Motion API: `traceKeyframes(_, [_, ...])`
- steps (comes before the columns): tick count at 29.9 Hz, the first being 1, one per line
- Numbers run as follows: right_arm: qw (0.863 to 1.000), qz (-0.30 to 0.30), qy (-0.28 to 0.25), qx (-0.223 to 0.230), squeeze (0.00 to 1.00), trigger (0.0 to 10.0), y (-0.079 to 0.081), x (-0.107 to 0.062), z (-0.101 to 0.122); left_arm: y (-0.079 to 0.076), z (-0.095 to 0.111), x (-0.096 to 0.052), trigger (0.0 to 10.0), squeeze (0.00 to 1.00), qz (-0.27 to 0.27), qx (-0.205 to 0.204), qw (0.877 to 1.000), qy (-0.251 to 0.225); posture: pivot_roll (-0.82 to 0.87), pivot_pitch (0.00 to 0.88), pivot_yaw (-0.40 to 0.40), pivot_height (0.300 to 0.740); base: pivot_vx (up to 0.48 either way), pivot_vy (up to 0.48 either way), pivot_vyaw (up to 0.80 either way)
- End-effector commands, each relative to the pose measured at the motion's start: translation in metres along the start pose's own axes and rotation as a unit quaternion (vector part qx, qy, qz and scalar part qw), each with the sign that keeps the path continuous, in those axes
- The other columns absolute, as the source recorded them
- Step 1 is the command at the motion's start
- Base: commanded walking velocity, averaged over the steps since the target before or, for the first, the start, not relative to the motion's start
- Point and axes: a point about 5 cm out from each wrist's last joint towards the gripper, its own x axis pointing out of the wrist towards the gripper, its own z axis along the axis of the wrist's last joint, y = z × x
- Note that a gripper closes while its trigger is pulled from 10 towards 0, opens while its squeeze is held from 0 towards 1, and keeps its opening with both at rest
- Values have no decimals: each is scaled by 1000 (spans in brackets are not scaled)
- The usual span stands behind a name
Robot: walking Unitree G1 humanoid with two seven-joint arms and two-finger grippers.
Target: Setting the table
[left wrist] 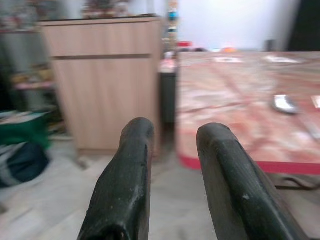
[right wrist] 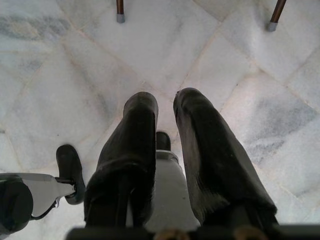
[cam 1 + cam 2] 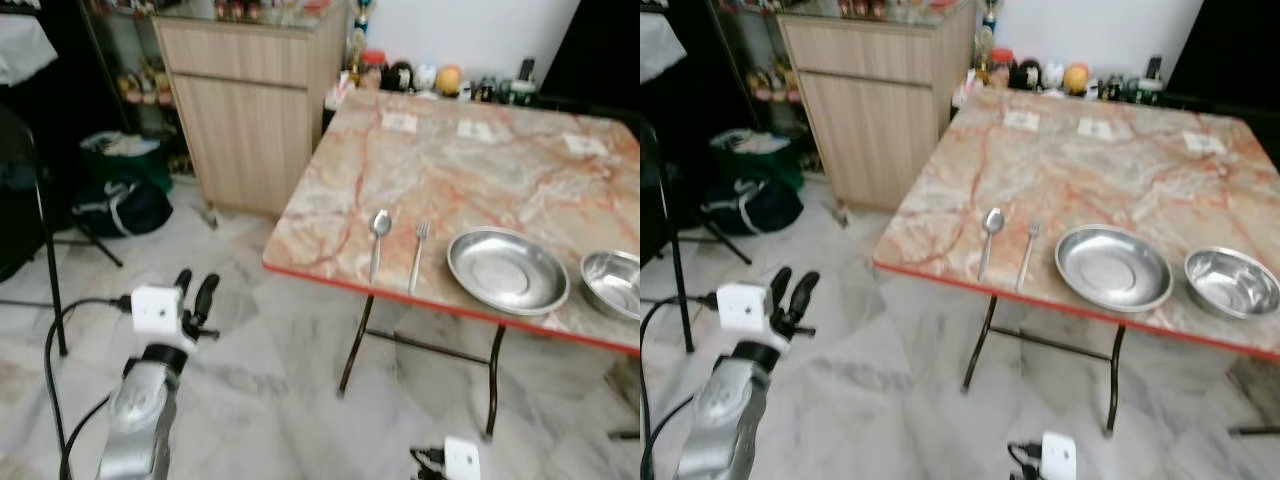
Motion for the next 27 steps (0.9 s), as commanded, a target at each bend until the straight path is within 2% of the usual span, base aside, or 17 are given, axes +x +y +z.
traceKeyframes(1, [1000, 0, 4, 3, 0, 10000, 1, 0, -1, -4, -2, 1, 10000, 0, -19, -16, 1000, 14, 142, 18, -52, 740, 0, 0, 0])
traceKeyframes(4, [1000, -2, 8, 5, 0, 10000, 1, 0, -2, -2, -3, 5, 10000, 0, -21, -19, 999, 27, 131, 14, -44, 740, 0, 0, 0])
traceKeyframes(11, [1000, -11, 17, 7, 0, 10000, -5, -2, -7, -1, 3, 9, 10000, 0, -12, -36, 999, 31, 129, 18, -44, 740, 0, 0, -708])
traceKeyframes(15, [1000, -11, 19, 5, 0, 10000, -5, -2, -7, 0, 3, 9, 10000, 0, -9, -30, 999, 36, 128, 19, -45, 740, 0, 0, -698])
traceKeyframes(22, [1000, -10, 18, 5, 0, 10000, -5, -2, -7, 1, 3, 8, 10000, 0, -10, -16, 999, 40, 132, 20, -44, 740, 0, -446, -698])
traceKeyframes(27, [1000, -10, 17, 5, 0, 10000, -4, -2, -7, 2, 3, 8, 10000, 0, -9, -24, 999, 47, 135, 18, -42, 740, 0, 0, -690])
